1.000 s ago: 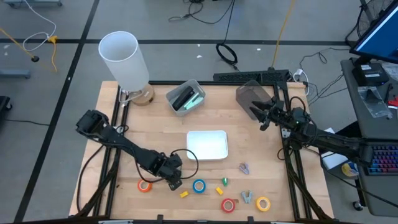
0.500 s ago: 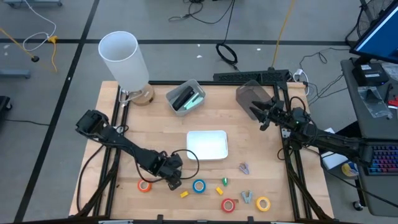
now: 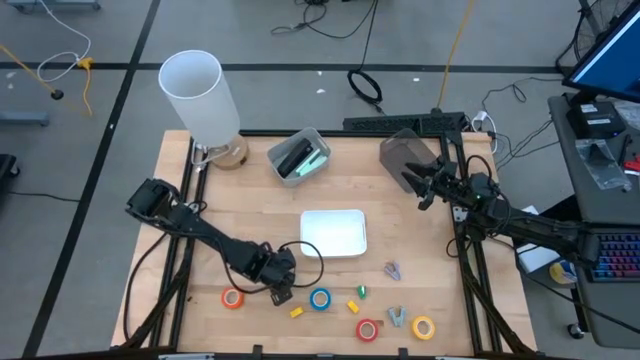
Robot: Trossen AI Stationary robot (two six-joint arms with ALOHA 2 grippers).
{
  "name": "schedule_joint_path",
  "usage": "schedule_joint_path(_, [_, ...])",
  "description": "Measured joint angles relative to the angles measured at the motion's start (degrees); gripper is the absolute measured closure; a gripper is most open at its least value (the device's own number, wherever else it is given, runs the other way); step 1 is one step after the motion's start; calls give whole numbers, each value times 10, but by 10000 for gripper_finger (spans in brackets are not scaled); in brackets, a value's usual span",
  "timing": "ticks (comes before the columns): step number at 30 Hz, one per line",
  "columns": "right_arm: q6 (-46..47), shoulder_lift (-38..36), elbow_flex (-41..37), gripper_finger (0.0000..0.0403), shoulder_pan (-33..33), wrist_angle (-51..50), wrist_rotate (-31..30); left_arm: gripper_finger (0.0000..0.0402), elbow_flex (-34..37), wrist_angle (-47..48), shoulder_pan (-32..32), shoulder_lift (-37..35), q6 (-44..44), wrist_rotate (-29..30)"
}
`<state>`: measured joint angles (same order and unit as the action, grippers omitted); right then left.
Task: Pick and place Stapler, Stapler remover, tape
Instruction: Put the left green stapler into the gray bin
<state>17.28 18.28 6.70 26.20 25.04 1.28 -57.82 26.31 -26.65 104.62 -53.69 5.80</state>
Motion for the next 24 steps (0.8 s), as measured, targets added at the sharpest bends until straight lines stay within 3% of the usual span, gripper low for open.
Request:
schedule_joint_path(8, [0,0,0,232,0,0,0,333,2,0,7,-12,-20,-2])
schedule_joint_path(12, [0,0,0,232,0,0,-2,335,4,17,21,-44,-21,6])
schedule_joint_path(16, [-1,0,0,232,0,0,-27,335,2,40,45,-97,-21,60])
schedule_joint_path(24, [-1,0,0,232,0,4,-57,335,3,71,128,-208,11,256])
